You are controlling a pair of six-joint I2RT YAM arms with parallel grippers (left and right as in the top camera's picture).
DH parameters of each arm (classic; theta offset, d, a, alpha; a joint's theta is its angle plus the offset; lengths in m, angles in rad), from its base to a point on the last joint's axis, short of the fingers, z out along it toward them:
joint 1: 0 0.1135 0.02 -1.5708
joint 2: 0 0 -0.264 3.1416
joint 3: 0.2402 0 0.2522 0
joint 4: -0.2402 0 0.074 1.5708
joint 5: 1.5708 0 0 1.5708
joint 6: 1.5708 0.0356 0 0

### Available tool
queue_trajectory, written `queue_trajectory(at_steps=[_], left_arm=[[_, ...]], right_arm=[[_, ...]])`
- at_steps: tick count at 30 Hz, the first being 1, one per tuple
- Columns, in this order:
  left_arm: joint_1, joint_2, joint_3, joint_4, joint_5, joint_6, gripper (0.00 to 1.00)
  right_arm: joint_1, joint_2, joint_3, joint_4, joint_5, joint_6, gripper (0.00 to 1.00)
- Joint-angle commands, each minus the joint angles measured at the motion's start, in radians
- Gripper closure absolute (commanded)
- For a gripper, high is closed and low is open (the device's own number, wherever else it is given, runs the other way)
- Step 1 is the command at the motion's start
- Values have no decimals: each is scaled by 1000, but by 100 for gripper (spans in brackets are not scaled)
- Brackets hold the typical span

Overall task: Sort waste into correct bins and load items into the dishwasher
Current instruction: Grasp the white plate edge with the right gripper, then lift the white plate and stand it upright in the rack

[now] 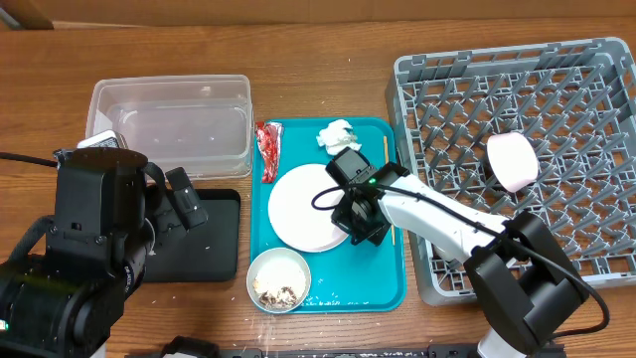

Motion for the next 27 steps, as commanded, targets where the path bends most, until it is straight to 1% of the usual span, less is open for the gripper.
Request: queue_trajectory(at_steps=[1,3,7,11,13,17,21,23,27], left_arm=[[5,2,-4,2,-14,-21,0],[5,2,-4,2,-14,-21,0],[5,2,-4,2,-14,-21,0],[5,2,-4,2,-14,-21,0],[5,2,-4,2,-14,-21,0],[5,2,-4,2,-14,-21,0],[5,2,-4,2,-14,-21,0],[5,2,-4,2,-14,-21,0],[5,2,-4,2,-14,-21,0]], right_arm=[[-3,-48,49,0,104,-53,96],[-3,-68,68,-3,147,-122,96],[-3,-132,102,-31,232,-200,96],[-3,-228,147,-38,351,-355,96],[-3,-285,175,-72,477,-389,96],[-3,-393,194,-118,817,-403,96],[-7,-430,194,-121,1131,-532,96],[-34,-416,190,-137,1235,-562,96],[-134,-371,167,-139,1308,-572,96]])
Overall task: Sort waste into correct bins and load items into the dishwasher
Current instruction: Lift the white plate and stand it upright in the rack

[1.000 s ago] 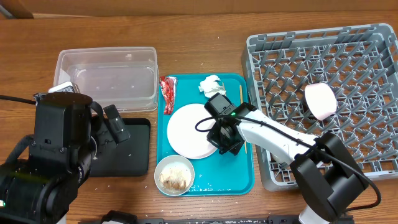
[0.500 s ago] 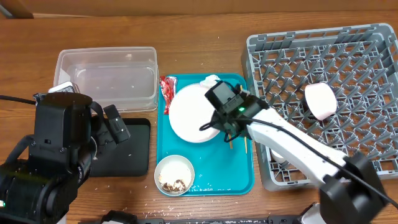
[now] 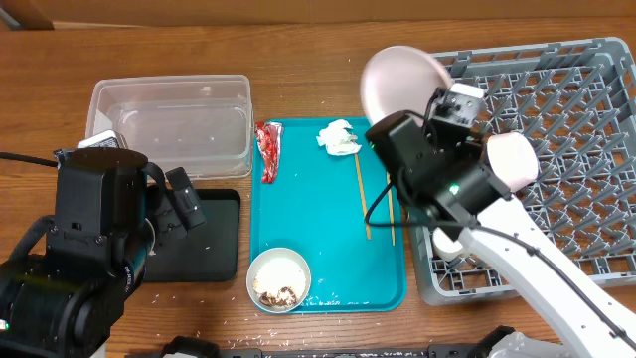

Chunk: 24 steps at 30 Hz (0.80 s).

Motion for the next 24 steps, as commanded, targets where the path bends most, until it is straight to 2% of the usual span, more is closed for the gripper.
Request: queue_trajectory(at_steps=[1,4,9,11,15,24], left_arm=[[5,2,-3,2,-14,-20,0],[5,2,-3,2,-14,-20,0],[5,2,-3,2,-14,-20,0],[5,2,-3,2,-14,-20,0],[5,2,-3,2,-14,-20,0],[5,2,-3,2,-14,-20,0]], right_arm=[[-106,53,-14,2,205,-47,96],[-223,122,-15,0,224,-69,96],[-313,140,-14,63,263,-74,96],[-333,142,-14,101,250,-101,96],[-371,153,-14,210,74,-274,96],[-373,207,-15,190,51,-301,96]])
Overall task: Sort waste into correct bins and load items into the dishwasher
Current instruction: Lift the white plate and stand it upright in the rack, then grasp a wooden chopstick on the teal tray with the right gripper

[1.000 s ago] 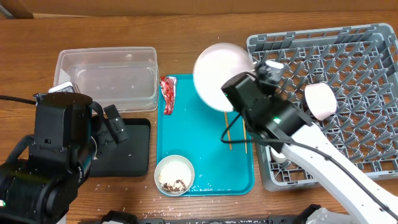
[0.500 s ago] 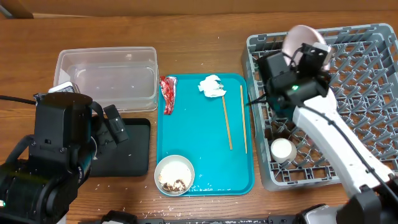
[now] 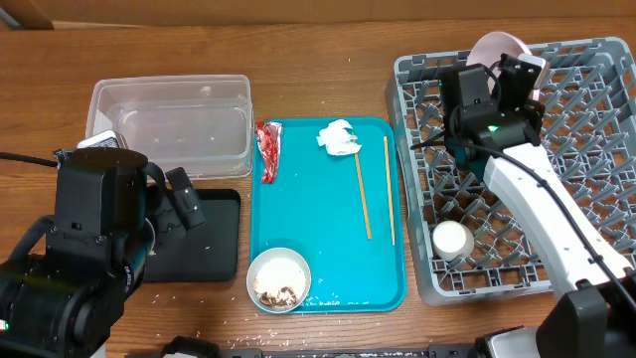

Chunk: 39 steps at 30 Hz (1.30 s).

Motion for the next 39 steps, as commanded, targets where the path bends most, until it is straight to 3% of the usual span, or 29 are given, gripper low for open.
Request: queue_trajectory(at_steps=[1,9,10,11,12,15,21,27,31,34,39], left_arm=[[5,2,-3,2,-14,-21,0],[5,2,-3,2,-14,-21,0],[5,2,-3,2,-14,-21,0],[5,2,-3,2,-14,-21,0],[5,2,-3,2,-14,-21,0],[5,2,-3,2,-14,-21,0],[5,2,-3,2,-14,-21,0],[5,2,-3,2,-14,-21,0],[5,2,-3,2,-14,-21,0],[5,2,-3,2,-14,-21,0],[5,2,-3,2,-14,-21,0]], right_arm=[[-2,36,3,-4,-18,-24,96],[26,62,3,-24,-23,-25,94],[31,61,3,-27,-22,-25,82],[36,61,3,-32,-21,-25,53],[40,59,6,-42,-19,-25,43],[50,40,22,-55,-17,-24,37],[120,-81,66,-106,-157,-22,33],[294,-222,84,-209,-804,-23,35],[385,-197,73,-212,-1081,22,37],[451,-131,42,-205,-1078,30,38],[475,57,35,-196,-841,19,38]])
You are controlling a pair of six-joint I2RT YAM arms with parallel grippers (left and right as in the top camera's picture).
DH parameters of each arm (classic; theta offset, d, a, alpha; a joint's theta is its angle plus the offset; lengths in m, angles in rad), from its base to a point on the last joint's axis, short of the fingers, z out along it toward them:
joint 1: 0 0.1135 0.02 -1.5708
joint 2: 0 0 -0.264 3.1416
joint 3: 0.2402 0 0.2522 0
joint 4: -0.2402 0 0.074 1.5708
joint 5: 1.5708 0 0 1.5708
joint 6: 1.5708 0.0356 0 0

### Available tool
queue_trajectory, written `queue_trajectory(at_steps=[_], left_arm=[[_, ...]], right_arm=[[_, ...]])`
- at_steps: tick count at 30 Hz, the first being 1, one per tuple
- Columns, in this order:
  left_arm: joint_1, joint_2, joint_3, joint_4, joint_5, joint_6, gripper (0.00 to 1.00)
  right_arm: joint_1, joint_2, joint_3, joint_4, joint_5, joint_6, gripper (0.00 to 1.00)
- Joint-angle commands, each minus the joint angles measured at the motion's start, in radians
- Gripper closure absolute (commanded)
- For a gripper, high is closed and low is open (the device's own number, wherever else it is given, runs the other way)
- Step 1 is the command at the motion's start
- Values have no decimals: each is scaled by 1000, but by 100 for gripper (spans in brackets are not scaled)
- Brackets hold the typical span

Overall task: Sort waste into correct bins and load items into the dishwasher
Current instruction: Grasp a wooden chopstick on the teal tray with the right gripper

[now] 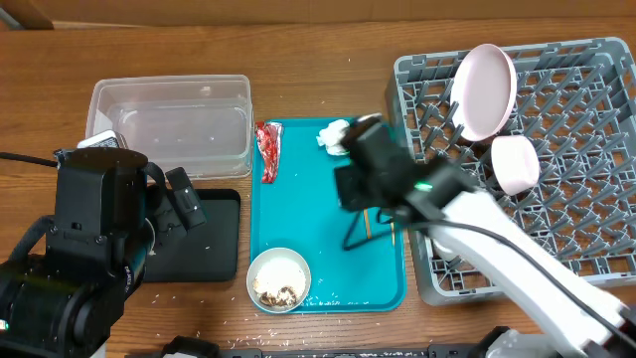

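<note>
A pink plate (484,88) stands on edge in the far left part of the grey dish rack (596,214), with a pink cup (515,164) beside it. My right gripper (350,187) is over the teal tray (328,264), apart from the plate; its fingers are blurred and hidden under the wrist. On the tray lie a bowl with food scraps (278,280), a red wrapper (268,149), a crumpled tissue (333,132) and chopsticks (367,227), mostly covered by the arm. My left gripper (187,204) rests at the left, above the black bin (211,254).
A clear plastic tub (169,124) stands at the far left of the table, behind the black bin. The bulky left arm (94,249) fills the lower left corner. The right arm (517,268) stretches across the rack's near left corner.
The right gripper held the pink plate at the rack's far left edge. Now the plate stands in the rack by itself and the gripper is back over the tray. The left arm is unchanged.
The right gripper was at the white-looking plate on the tray. Then it held the plate in the air between tray and rack, uncovering the chopsticks. Then it had the plate at the rack's far edge. Now the plate stands in the rack and the gripper is over the tray.
</note>
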Motion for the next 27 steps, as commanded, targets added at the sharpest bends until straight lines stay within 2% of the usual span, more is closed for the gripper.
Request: queue_trajectory(at_steps=[1,5,9,13,23,24,25,27], left_arm=[[5,2,-3,2,-14,-20,0],[5,2,-3,2,-14,-20,0],[5,2,-3,2,-14,-20,0],[5,2,-3,2,-14,-20,0],[5,2,-3,2,-14,-20,0],[5,2,-3,2,-14,-20,0],[5,2,-3,2,-14,-20,0],[5,2,-3,2,-14,-20,0]], right_arm=[[-15,148,-18,33,130,-2,38],[-71,270,-18,102,130,-69,38],[-151,360,-18,132,36,-102,45],[-211,412,-18,138,-145,-169,65],[-141,460,-18,100,-161,-173,67],[-137,460,-18,102,-161,-172,70],[-137,460,-18,102,-161,-163,86],[-137,460,-18,99,-161,-145,86]])
